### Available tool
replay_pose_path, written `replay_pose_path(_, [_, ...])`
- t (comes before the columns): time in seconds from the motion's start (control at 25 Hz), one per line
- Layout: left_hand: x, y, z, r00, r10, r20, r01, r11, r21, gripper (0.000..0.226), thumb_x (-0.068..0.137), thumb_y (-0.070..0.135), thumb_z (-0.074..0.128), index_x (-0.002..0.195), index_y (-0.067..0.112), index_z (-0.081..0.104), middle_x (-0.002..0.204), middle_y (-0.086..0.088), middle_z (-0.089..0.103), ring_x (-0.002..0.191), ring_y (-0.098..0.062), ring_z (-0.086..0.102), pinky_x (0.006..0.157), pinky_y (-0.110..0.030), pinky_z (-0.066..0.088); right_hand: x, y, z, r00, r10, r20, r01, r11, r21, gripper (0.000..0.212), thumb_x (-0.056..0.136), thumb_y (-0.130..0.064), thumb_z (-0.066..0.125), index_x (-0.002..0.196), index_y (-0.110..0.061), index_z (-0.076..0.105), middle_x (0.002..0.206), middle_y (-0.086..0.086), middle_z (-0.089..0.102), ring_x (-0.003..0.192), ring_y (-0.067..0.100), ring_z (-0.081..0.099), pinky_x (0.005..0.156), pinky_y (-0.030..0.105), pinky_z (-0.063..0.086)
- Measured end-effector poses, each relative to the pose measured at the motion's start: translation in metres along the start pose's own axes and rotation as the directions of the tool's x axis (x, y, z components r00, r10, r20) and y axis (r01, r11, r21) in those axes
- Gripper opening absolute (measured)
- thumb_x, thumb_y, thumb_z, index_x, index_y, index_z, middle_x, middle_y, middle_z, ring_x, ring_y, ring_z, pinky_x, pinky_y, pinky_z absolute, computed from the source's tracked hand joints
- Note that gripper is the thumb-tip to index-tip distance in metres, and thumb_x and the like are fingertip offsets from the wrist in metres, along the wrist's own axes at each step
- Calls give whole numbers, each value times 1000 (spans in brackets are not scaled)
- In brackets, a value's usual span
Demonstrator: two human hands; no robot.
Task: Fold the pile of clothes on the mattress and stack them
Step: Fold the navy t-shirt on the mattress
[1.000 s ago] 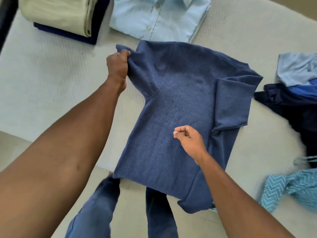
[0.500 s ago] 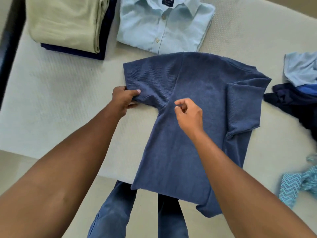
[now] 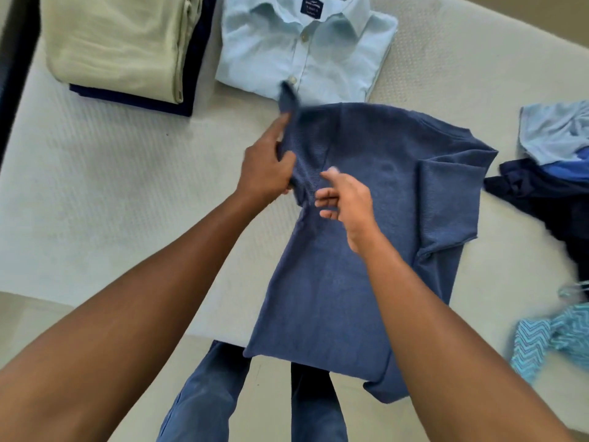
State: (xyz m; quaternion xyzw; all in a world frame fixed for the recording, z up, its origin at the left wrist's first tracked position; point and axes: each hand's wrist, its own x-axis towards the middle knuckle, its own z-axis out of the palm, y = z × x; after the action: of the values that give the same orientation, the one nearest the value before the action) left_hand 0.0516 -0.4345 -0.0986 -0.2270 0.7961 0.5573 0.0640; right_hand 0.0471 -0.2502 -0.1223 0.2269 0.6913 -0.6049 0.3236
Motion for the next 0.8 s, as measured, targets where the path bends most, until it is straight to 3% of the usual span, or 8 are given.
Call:
replay_pose_path(0.12, [-21, 35, 36, 935, 235, 267, -249, 968, 18, 63, 96, 34, 66, 154, 38, 42, 77, 1, 67, 70, -16, 67, 75, -27, 58, 5, -14, -39, 993, 115, 15, -115, 958, 262, 86, 91, -82, 38, 127, -11, 70, 114, 10, 77, 106, 26, 74, 91, 42, 58])
replay_pose_path(0.2, [-42, 23, 56, 966, 187, 176, -201, 978, 60, 53, 95, 40, 69, 145, 28, 53, 84, 5, 69, 79, -10, 66, 81, -26, 54, 12, -12, -58, 985, 172, 17, -170, 949, 264, 91, 82, -90, 43, 126, -15, 71, 116, 7, 78, 110, 27, 74, 92, 43, 58])
replay_pose_path(0.32, [-92, -55, 61, 991, -131, -24, 132, 944, 301, 57, 88, 42, 73, 135, 15, 54, 109, -1, 66, 99, -19, 63, 90, -36, 52, 28, -5, -61, 974, 204, -99, -192, 974, 120, 56, 82, -65, 73, 113, -18, 71, 104, 2, 79, 90, 22, 77, 76, 36, 62])
replay_pose_path(0.4, [-132, -105, 51, 946, -317, 62, 259, 859, 442, 59, 85, 42, 75, 130, 13, 53, 110, -6, 67, 102, -27, 64, 86, -39, 52, 39, -3, -57, 973, 159, -168, -155, 987, 38, 19, 89, -30, 77, 96, -17, 65, 91, 4, 72, 71, 20, 72, 68, 34, 61])
replay_pose_path(0.48, [-168, -131, 40, 889, -418, 186, 284, 823, 492, 37, 86, 38, 75, 112, 17, 60, 95, 0, 69, 91, -24, 67, 78, -37, 52, 47, -5, -51, 965, 132, -227, -128, 991, 34, 14, 89, -10, 72, 84, -15, 60, 83, 7, 63, 65, 20, 63, 59, 33, 59])
replay_pose_path(0.56, [-198, -143, 29, 849, -444, 287, 244, 811, 532, 22, 87, 33, 74, 100, 18, 63, 88, 2, 69, 85, -23, 67, 74, -36, 53, 47, -2, -48, 957, 66, -283, -57, 998, 40, 16, 88, -4, 65, 78, -13, 58, 79, 8, 59, 65, 20, 58, 55, 31, 58])
replay_pose_path(0.64, [-222, -143, 22, 838, -440, 323, 241, 829, 505, 20, 87, 28, 73, 101, 20, 60, 82, 2, 68, 77, -21, 65, 71, -36, 53, 43, 2, -51, 948, -21, -318, 38, 998, 47, 16, 88, -5, 62, 77, -15, 57, 77, 5, 58, 67, 19, 57, 54, 31, 56])
replay_pose_path(0.8, [-267, -129, 30, 848, -336, 410, 152, 895, 420, 40, 87, 23, 71, 120, 28, 49, 79, 6, 65, 69, -11, 64, 63, -30, 51, 26, 5, -78, 913, -151, -379, 208, 971, 116, 10, 89, -5, 60, 86, -15, 58, 83, 7, 61, 72, 21, 61, 55, 32, 55])
